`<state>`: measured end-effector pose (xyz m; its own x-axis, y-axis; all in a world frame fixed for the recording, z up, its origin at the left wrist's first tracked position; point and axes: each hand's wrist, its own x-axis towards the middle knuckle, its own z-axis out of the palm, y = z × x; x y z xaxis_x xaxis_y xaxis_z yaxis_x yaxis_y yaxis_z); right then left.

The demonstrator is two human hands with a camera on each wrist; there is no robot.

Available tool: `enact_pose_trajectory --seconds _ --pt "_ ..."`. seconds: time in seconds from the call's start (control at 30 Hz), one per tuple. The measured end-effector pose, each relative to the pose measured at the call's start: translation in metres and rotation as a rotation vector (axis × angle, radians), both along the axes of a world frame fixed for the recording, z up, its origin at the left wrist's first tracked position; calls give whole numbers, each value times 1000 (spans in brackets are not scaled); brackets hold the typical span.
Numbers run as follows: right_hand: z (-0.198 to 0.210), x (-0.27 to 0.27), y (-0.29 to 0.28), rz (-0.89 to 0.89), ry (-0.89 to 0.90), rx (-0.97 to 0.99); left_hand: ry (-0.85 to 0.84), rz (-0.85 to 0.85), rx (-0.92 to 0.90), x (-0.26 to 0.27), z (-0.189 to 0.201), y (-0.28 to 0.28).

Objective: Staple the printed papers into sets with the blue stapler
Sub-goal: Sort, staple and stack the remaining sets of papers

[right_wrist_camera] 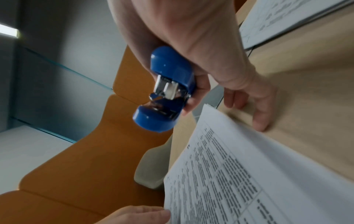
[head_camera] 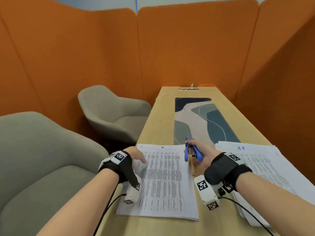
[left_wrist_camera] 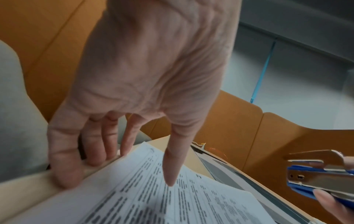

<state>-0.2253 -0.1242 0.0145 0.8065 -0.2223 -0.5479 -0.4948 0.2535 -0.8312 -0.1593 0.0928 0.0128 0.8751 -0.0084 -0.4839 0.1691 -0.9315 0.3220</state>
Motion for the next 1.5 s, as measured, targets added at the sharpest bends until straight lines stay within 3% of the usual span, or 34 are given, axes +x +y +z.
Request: enact_pose_trajectory --seconds 0.17,0.4,0.5,0.6,0.67,0.77,0.83,0.9,1.03,1.13,1.23,1.5 --pt "-19 10 3 -41 63 1 -22 1 134 6 -11 -2" --pt "-24 19 10 -32 36 -31 -33 -38 37 14 -20 1" --pt "-30 22 14 -18 11 -68 47 23 22 18 -22 -3" --pt "-32 25 17 -1 -12 -84 13 119 -2 22 -27 -10" --pt "-31 24 19 14 -27 -117 -15 202 -65 19 -27 -14" --pt "-28 19 20 12 -130 -204 -34 287 -322 18 -27 -14" --pt "-19 11 18 30 -255 -242 -120 295 -520 19 -20 -12" --pt "-3 3 17 42 -422 -313 -309 288 -696 21 -10 -13" --pt "40 -14 20 -68 -762 -575 -770 185 -868 4 24 -22" --pt "56 -19 21 -45 -922 -710 -1044 92 -984 -14 30 -25" --pt "48 -15 19 -4 -920 -761 -1100 52 -1019 -24 20 -28" --pt "34 -17 20 24 -820 -663 -1037 99 -1058 -23 27 -23"
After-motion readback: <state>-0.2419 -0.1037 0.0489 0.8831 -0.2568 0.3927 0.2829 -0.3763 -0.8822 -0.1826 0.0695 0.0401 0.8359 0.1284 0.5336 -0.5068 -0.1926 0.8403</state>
